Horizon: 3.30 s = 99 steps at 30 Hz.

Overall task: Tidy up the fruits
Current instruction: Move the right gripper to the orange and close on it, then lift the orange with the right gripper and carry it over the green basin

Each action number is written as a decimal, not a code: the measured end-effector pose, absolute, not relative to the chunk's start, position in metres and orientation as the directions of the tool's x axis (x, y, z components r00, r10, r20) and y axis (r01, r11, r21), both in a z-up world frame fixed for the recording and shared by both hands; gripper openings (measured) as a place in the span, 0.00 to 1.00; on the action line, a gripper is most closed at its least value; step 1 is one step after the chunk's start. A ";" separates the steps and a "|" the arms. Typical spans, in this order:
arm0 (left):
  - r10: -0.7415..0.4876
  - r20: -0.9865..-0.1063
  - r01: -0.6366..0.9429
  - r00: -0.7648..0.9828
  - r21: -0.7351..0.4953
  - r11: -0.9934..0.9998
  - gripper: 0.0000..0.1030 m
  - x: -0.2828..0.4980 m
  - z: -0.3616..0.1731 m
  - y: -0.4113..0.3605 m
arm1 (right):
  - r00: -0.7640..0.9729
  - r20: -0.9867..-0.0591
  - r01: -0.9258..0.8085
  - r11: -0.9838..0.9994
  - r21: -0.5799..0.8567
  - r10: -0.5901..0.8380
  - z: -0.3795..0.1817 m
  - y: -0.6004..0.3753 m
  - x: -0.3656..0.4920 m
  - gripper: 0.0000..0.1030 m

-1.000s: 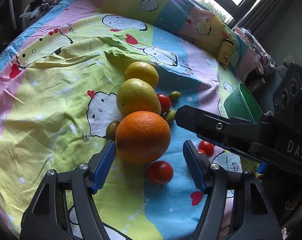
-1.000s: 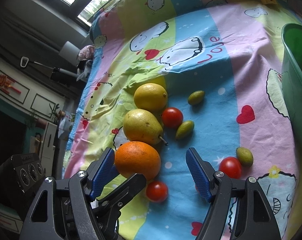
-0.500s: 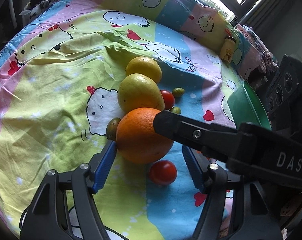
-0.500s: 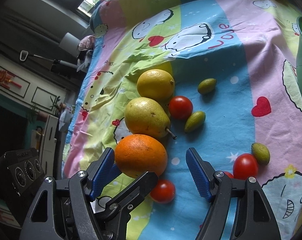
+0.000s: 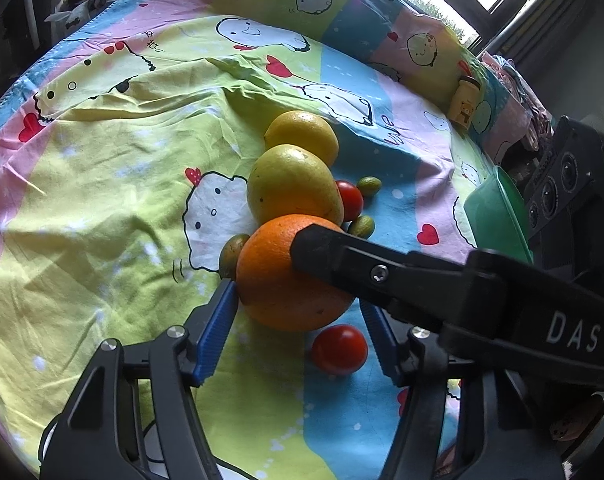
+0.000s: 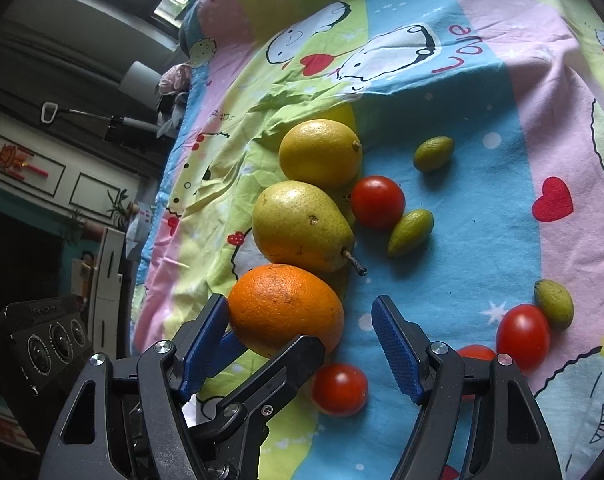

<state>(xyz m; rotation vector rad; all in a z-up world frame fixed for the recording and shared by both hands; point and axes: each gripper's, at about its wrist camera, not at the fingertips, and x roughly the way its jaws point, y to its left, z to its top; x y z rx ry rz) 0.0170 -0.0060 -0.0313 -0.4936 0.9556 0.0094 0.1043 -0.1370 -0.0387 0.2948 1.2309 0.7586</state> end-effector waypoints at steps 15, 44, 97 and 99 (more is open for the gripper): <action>-0.194 -0.782 -0.198 0.593 -0.375 0.906 0.59 0.017 -0.030 -0.011 | 0.140 -0.743 -0.401 0.723 0.562 0.655 -0.035 -0.126 0.098 0.65; -0.163 -0.714 -0.139 0.681 -0.345 0.928 0.59 0.006 0.002 -0.026 | 0.221 -0.689 -0.436 0.702 0.563 0.690 -0.005 -0.142 0.085 0.64; -0.310 -0.580 0.255 0.754 -0.177 0.951 0.55 0.064 0.058 -0.158 | 0.566 -0.511 -0.240 0.723 0.648 0.647 0.041 -0.291 0.101 0.64; -0.322 -0.576 0.275 0.751 -0.170 0.946 0.55 0.067 0.060 -0.164 | 0.581 -0.504 -0.228 0.722 0.653 0.639 0.042 -0.298 0.102 0.64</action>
